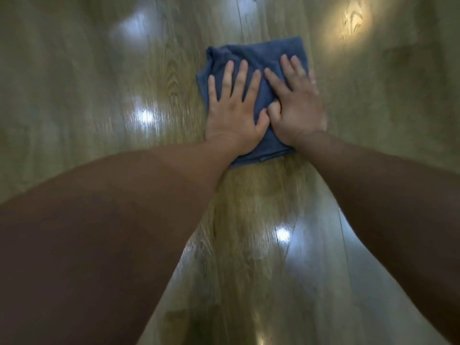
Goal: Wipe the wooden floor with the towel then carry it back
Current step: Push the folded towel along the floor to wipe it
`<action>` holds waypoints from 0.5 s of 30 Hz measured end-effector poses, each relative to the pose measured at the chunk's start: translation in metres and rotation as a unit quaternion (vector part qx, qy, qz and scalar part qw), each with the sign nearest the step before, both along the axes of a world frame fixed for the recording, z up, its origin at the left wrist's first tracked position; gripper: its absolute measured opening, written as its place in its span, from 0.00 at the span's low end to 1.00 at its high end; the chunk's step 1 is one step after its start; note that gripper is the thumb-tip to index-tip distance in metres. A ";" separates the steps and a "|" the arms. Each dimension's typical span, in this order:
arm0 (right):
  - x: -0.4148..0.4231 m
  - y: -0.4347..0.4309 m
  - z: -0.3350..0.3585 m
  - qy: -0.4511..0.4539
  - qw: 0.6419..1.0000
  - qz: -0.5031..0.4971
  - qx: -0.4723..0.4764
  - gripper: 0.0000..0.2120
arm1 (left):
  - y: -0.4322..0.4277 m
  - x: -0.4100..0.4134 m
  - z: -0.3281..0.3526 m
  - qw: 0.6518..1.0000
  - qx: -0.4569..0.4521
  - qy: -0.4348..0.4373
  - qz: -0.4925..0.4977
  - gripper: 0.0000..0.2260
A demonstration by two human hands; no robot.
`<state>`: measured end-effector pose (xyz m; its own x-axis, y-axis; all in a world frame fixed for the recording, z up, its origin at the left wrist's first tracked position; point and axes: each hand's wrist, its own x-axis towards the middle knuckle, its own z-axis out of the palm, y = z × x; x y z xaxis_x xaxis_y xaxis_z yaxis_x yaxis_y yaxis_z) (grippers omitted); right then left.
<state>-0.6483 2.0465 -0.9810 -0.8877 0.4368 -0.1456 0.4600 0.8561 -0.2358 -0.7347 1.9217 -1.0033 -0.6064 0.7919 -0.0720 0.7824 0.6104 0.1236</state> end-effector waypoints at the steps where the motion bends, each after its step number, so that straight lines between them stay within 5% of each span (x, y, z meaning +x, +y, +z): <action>1: -0.002 -0.001 0.000 -0.007 1.000 0.002 0.002 0.32 | 0.000 -0.001 0.002 1.000 -0.001 -0.009 -0.002 0.32; 15: -0.007 0.007 -0.004 -0.021 0.998 0.029 0.044 0.31 | 0.000 -0.008 0.002 0.999 -0.002 -0.042 -0.026 0.31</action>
<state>-0.6550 2.0532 -0.9852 -0.9060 0.3973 -0.1463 0.4166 0.8982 -0.1401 -0.7429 1.9215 -1.0015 -0.5570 0.8213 -0.1234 0.7996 0.5704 0.1877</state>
